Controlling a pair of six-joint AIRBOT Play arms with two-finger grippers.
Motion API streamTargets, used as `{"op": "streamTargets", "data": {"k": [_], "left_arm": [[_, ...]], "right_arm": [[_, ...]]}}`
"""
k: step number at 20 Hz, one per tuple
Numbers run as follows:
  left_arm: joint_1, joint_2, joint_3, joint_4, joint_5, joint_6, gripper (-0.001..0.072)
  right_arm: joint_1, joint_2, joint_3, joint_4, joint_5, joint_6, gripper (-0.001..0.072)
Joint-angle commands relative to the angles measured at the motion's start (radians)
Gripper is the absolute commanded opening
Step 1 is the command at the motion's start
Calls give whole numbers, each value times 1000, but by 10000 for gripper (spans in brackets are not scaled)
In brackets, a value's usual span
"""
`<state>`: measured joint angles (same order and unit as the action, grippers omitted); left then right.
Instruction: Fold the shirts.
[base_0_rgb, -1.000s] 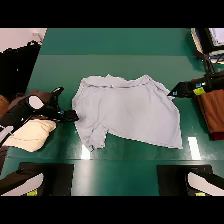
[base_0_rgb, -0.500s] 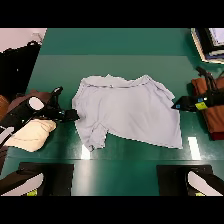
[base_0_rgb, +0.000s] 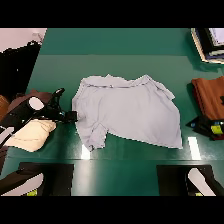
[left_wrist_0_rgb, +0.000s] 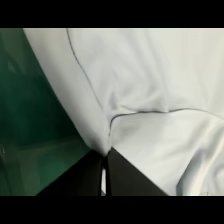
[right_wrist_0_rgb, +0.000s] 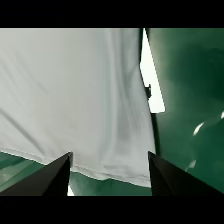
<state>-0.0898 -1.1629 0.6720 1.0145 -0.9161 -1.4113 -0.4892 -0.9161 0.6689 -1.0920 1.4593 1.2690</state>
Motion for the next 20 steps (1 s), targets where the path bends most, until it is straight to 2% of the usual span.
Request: {"op": "streamTargets", "data": {"k": [1, 4, 8, 10, 14, 16, 17, 18, 19, 20], "left_arm": [[0, 1, 0, -2, -4, 21, 21], [0, 1, 0, -2, -4, 32, 21], [0, 1, 0, -1, -1, 32, 21], [0, 1, 0, -2, -1, 32, 21], [0, 1, 0, -2, -1, 32, 21], [0, 1, 0, -1, -2, 32, 21], [0, 1, 0, -2, -1, 32, 21], [0, 1, 0, -1, -1, 32, 21], [0, 1, 0, -1, -1, 32, 21], [0, 2, 0, 0, -1, 32, 20]], "right_arm": [[-94, 13, -85, -142, 35, -10, 550], [-77, 13, -183, -132, 23, -9, 548], [20, 13, -277, -138, -64, 36, 547], [64, 0, -270, -138, -79, 51, 428], [130, -54, -215, -130, -126, 85, 424], [157, -89, -186, -130, -129, 86, 285], [174, -106, -173, -130, -131, 86, 284], [189, -121, -163, -130, -133, 85, 224], [205, -135, -153, -132, -134, 84, 69], [221, -145, -145, -132, -138, 84, 16]]}}
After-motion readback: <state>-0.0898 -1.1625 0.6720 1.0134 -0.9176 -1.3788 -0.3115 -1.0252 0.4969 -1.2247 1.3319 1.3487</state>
